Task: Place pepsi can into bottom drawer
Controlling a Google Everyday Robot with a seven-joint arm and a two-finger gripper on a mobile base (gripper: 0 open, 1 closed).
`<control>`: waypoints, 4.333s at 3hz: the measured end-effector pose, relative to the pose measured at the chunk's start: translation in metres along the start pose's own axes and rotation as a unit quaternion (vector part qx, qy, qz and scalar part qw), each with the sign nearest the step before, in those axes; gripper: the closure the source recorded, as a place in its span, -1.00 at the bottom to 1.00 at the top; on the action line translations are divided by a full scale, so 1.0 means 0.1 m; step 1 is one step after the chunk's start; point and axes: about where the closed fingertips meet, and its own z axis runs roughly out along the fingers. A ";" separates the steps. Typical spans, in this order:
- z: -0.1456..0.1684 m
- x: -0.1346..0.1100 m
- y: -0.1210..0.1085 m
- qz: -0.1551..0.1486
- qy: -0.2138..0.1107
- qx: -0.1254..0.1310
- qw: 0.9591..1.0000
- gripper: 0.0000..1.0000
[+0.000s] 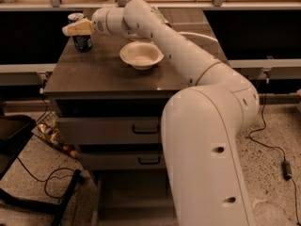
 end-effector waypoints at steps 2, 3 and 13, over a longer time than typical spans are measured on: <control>0.21 0.08 0.05 0.018 -0.035 -0.014 0.999 -0.71; 0.25 0.08 0.10 0.018 -0.035 -0.018 0.999 -0.08; -2.05 -0.54 0.60 0.014 -0.045 -0.008 0.999 1.00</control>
Offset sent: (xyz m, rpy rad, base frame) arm 0.0045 0.0224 -0.0147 0.1363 -0.0177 0.0244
